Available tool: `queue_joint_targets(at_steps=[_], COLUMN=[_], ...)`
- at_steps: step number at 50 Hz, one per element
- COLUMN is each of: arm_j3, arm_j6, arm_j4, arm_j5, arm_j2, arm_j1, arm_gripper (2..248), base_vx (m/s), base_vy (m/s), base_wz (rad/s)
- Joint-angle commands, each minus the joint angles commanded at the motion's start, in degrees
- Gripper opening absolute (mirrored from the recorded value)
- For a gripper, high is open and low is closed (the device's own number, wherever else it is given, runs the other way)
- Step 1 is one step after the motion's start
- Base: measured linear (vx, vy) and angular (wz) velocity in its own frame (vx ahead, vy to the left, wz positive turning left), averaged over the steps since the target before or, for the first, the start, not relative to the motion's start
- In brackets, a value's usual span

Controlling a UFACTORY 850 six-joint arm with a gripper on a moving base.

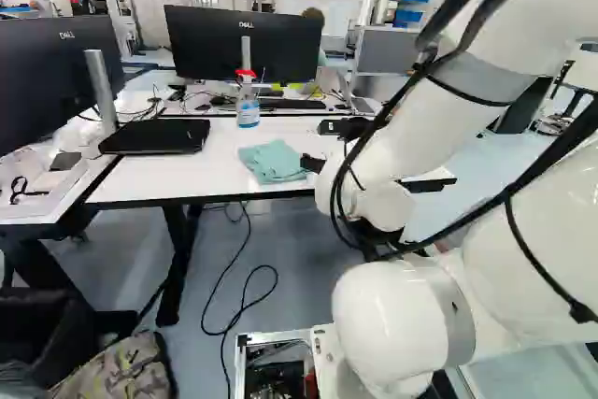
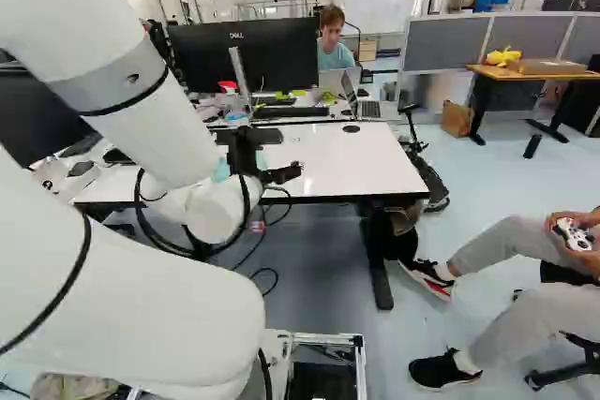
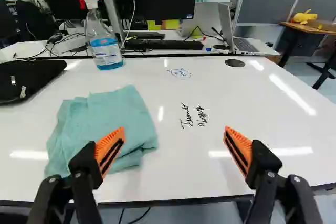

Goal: Clean the table with the green towel

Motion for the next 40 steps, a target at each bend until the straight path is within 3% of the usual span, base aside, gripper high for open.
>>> queue_joint_targets(at_steps=[21,40], arm_j3=[-1.2,-6.3], arm_j6=[0.0,0.0], arm_j4=[0.0,0.0], arm_j5=[0.0,0.0], arm_j2=[-0.1,-2.8], arm_j1=[0.3,2.6], arm_gripper=[247,247], base_vx=[0.000,0.000], base_vy=[0.000,0.000], base_wz=[0.000,0.000])
